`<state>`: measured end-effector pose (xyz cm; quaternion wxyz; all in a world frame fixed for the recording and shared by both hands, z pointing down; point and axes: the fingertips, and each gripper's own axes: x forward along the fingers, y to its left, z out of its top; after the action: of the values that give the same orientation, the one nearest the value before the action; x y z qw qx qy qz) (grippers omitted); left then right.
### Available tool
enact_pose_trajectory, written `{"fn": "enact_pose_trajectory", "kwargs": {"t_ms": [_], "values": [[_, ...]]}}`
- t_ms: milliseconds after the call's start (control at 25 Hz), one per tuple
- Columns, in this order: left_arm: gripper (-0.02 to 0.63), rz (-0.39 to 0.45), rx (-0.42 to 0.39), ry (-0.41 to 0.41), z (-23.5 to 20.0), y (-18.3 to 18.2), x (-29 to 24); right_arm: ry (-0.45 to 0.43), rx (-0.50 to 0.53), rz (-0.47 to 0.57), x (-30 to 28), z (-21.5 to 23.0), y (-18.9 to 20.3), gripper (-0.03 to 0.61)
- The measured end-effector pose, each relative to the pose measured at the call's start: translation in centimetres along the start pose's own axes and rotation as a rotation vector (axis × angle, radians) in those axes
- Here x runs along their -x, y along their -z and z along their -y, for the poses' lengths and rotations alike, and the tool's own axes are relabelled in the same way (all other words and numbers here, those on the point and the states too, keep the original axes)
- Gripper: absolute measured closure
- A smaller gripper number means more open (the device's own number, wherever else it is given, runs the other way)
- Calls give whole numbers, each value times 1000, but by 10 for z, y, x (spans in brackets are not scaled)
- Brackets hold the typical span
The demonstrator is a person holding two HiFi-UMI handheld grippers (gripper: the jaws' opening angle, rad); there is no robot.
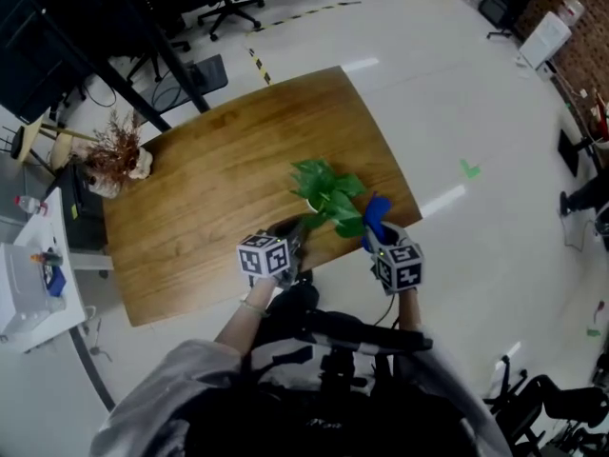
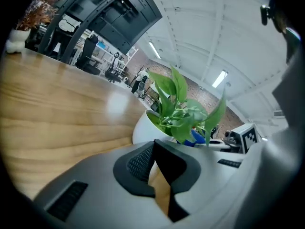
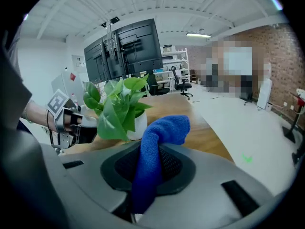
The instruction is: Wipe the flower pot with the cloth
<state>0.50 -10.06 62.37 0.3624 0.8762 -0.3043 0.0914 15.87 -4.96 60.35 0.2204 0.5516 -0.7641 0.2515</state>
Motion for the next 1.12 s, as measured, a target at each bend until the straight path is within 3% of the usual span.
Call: {"fn": "enact_pose_trajectory", "kwargs": {"t_ms": [280,840,1120], "values": [[607,-35,-9,19,-8,-8,-16,-71,126,17,-22,-4,-33,517],[607,10,27,5,-44,-41,-23,-227,52,-13,-57,-73,-18,517],[607,37,54,13,-57,-54,-27,-289,60,-83,-69,-105,1,517]]}}
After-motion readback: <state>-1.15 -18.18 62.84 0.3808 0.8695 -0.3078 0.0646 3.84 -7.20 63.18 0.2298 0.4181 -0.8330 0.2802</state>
